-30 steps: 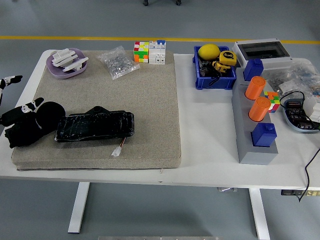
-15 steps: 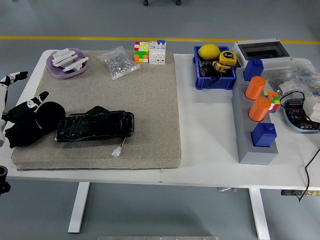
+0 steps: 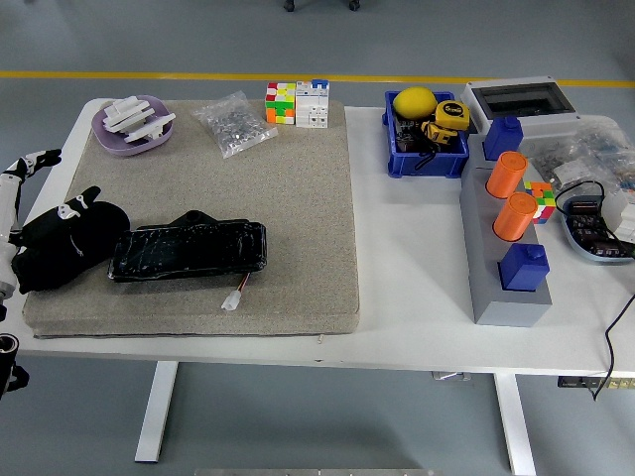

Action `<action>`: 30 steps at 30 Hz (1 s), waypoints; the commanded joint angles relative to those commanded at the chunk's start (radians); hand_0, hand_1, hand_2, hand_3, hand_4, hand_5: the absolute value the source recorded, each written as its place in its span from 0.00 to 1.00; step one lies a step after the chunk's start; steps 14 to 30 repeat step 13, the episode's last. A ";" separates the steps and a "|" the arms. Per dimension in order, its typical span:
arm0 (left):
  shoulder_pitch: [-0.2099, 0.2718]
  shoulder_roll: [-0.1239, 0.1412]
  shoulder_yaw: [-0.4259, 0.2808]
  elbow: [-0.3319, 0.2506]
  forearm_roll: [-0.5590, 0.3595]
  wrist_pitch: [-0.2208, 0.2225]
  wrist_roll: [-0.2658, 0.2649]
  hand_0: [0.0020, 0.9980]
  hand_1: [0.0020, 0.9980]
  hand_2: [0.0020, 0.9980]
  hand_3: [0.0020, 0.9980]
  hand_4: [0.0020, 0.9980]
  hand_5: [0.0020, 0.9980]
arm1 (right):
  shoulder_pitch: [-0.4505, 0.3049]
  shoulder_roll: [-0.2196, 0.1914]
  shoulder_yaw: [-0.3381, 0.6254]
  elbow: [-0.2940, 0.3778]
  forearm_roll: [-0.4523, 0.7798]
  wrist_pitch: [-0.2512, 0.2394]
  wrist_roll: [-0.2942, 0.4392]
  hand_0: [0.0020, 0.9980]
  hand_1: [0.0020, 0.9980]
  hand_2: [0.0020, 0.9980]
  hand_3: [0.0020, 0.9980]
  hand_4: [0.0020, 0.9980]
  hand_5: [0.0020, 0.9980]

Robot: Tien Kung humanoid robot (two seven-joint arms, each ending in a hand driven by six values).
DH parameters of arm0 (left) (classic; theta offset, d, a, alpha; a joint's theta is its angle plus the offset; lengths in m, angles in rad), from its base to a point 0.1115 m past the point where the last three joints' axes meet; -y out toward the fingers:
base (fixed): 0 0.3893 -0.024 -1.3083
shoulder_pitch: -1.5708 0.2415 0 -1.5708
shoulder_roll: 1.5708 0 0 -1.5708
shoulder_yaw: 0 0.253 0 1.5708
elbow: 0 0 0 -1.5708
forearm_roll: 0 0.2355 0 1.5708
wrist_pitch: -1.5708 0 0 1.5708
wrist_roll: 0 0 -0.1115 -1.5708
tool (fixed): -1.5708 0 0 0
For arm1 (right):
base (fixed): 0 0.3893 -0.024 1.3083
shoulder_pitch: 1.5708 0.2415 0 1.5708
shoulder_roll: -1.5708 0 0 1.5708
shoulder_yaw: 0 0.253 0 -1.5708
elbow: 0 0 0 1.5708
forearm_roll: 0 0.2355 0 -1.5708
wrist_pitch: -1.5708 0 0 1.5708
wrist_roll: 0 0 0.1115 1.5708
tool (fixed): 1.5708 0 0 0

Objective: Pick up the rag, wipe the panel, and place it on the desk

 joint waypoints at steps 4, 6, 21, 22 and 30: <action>-0.002 0.003 0.001 0.000 0.003 0.000 0.000 0.86 0.87 0.78 0.78 0.99 0.52 | 0.000 0.001 -0.001 0.000 0.005 -0.001 0.000 0.76 0.66 0.67 0.61 1.00 0.48; -0.003 0.004 0.003 0.001 0.007 0.000 0.000 0.86 0.87 0.78 0.78 0.99 0.52 | 0.000 0.001 -0.001 0.000 0.008 -0.001 0.000 0.76 0.66 0.67 0.61 1.00 0.48; -0.005 0.007 0.004 0.005 0.018 0.000 0.000 0.86 0.87 0.78 0.78 0.98 0.52 | 0.001 -0.001 0.004 0.000 0.003 -0.002 0.000 0.76 0.66 0.67 0.61 1.00 0.48; -0.005 0.007 0.004 0.005 0.018 0.000 0.000 0.86 0.87 0.78 0.78 0.98 0.52 | 0.001 -0.001 0.004 0.000 0.003 -0.002 0.000 0.76 0.66 0.67 0.61 1.00 0.48; -0.005 0.007 0.004 0.005 0.018 0.000 0.000 0.86 0.87 0.78 0.78 0.98 0.52 | 0.001 -0.001 0.004 0.000 0.003 -0.002 0.000 0.76 0.66 0.67 0.61 1.00 0.48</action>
